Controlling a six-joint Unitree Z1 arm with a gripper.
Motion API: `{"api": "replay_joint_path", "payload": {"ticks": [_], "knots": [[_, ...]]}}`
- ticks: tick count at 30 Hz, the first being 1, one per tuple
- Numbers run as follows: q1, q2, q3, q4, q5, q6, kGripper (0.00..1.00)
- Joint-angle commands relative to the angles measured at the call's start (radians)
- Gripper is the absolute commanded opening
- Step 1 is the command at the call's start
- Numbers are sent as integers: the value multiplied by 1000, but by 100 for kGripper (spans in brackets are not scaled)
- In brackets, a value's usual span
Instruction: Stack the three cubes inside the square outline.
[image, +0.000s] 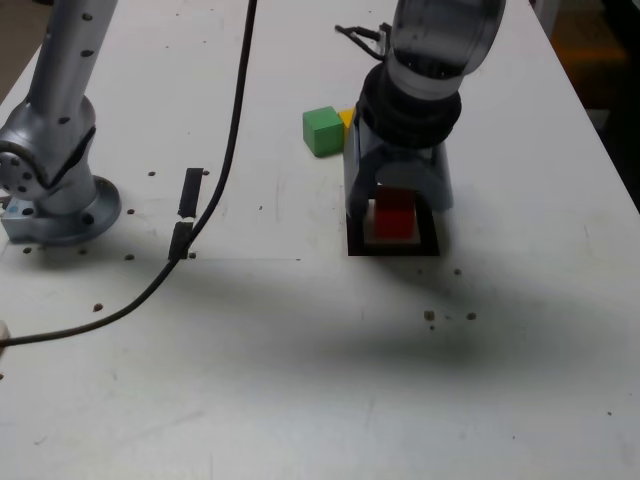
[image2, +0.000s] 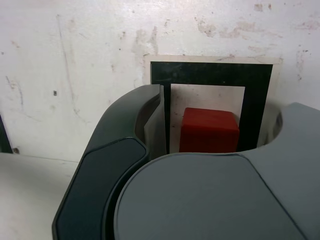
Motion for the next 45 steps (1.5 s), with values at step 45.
{"api": "replay_joint_path", "payload": {"ticks": [45], "knots": [[148,-123,70,98,469,1055,99]]}}
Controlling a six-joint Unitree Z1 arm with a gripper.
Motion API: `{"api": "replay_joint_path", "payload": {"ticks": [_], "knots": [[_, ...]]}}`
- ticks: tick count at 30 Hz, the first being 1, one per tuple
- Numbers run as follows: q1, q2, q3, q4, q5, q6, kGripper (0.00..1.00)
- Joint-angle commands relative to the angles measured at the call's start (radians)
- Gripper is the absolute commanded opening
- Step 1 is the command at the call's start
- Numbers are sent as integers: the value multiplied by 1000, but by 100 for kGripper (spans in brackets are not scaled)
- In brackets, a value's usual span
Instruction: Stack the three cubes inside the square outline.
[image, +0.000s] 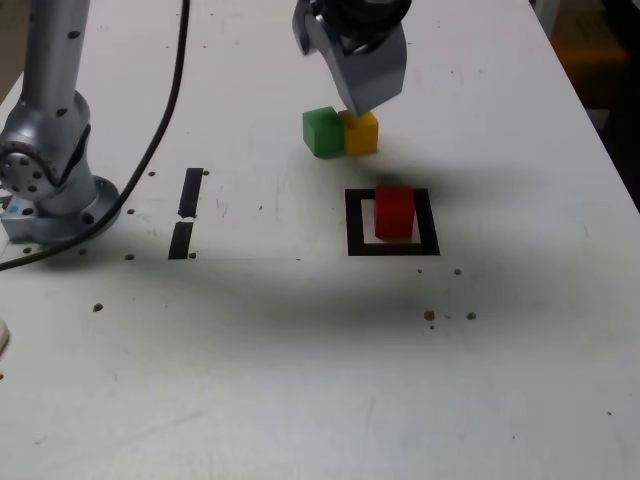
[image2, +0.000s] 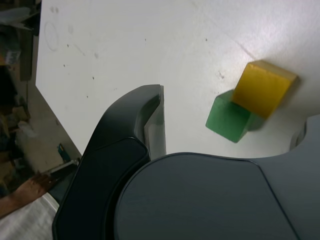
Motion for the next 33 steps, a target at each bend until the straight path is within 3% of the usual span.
{"api": "replay_joint_path", "payload": {"ticks": [1,12,33], "knots": [[4,10,1,-7,0,1,99],[5,85,6,-44,-22,20,96],[33,135,-14,-127,-11,70,95]]}}
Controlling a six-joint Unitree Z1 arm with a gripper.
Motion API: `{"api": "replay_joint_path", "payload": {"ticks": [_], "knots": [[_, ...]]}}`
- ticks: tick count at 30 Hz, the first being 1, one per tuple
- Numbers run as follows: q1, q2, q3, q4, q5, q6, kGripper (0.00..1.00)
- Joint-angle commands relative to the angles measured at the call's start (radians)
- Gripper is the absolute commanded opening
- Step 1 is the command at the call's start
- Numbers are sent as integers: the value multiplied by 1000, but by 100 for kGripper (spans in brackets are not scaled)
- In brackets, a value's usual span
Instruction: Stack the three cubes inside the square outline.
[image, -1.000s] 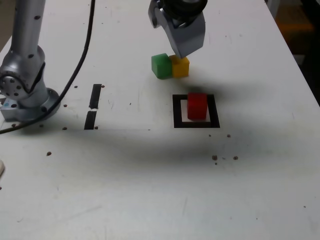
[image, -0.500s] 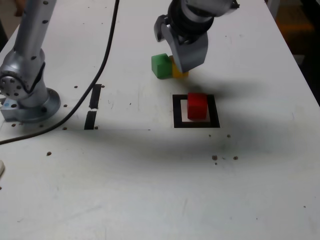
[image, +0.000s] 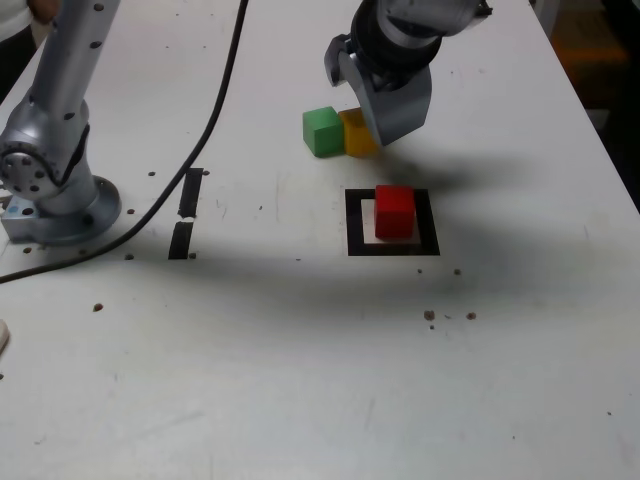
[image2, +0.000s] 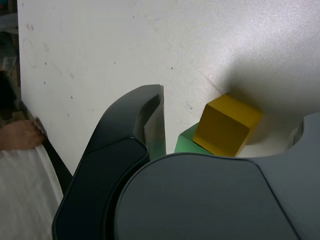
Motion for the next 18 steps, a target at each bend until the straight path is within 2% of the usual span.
{"api": "replay_joint_path", "payload": {"ticks": [1,7,14,18], "knots": [[6,1,8,-9,-4,9,95],[23,-5,34,-41,-17,29,95],[58,-9,67,-107,-72,97,95],[68,-9,75,-128,-91,126,95]]}}
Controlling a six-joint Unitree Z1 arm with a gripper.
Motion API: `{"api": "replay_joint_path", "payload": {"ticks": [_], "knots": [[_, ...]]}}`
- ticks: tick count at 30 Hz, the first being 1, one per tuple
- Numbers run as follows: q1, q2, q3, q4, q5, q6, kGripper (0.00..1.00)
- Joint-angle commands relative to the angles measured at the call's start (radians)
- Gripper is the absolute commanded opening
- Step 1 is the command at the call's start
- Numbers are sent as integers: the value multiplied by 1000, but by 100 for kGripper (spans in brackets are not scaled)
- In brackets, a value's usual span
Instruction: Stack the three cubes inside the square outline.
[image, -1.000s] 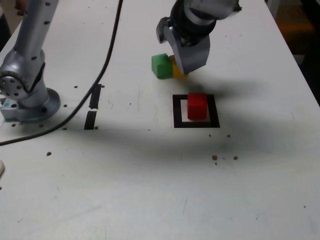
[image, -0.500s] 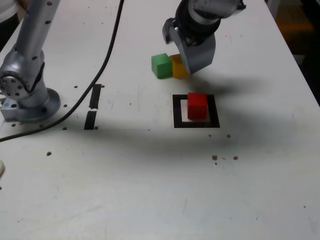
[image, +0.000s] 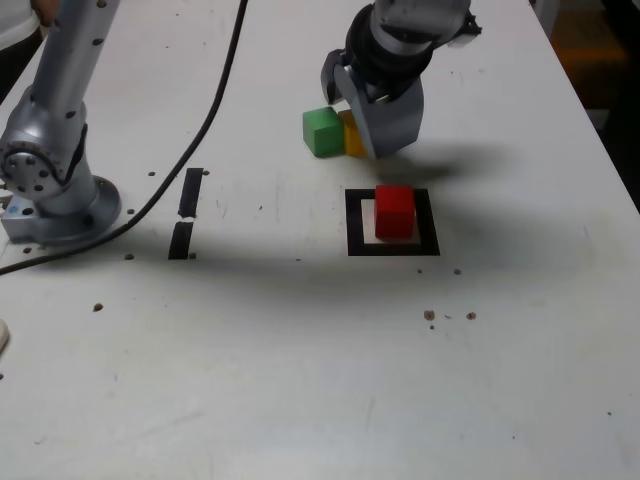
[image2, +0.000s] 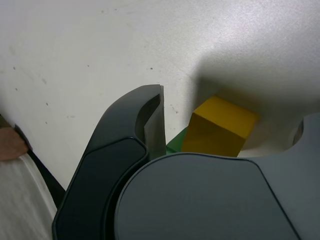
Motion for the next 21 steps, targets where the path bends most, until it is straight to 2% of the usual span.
{"api": "replay_joint_path", "payload": {"ticks": [1,16,21], "knots": [[7,-7,4,-8,-6,12,95],[35,1,8,-64,-45,99,95],[55,3,33,-93,-103,134,95]]}}
